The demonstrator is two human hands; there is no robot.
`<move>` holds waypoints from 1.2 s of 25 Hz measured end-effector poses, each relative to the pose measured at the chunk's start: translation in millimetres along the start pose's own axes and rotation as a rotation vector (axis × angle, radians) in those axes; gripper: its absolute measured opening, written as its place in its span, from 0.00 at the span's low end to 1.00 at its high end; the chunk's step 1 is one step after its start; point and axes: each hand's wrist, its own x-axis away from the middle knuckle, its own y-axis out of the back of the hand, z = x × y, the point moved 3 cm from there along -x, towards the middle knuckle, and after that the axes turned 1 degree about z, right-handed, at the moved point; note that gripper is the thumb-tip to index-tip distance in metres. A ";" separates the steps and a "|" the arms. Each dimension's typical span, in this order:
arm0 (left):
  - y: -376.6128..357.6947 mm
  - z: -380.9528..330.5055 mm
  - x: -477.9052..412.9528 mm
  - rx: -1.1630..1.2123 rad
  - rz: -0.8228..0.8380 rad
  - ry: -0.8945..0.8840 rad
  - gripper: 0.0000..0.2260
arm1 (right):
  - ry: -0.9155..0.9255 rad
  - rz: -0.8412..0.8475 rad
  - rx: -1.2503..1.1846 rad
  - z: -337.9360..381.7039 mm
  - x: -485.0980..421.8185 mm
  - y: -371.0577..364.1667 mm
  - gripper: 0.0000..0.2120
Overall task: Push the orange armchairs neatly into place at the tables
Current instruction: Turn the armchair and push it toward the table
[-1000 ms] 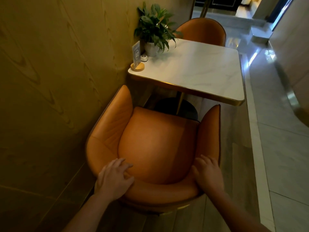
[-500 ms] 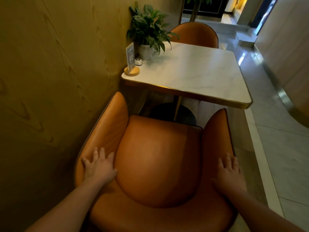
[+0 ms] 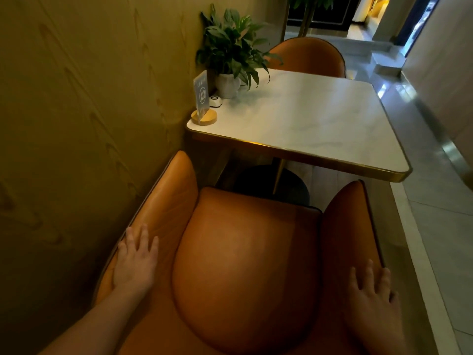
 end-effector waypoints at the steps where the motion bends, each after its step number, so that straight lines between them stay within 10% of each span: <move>1: -1.7 0.2 -3.1 -0.018 -0.006 -0.005 0.33 | -0.004 0.001 0.007 1.9 -0.2 1.5 0.39; 30: 3.3 29.9 -152.6 -0.050 -0.204 -0.443 0.38 | -0.180 -0.209 -0.113 16.0 -69.8 24.1 0.49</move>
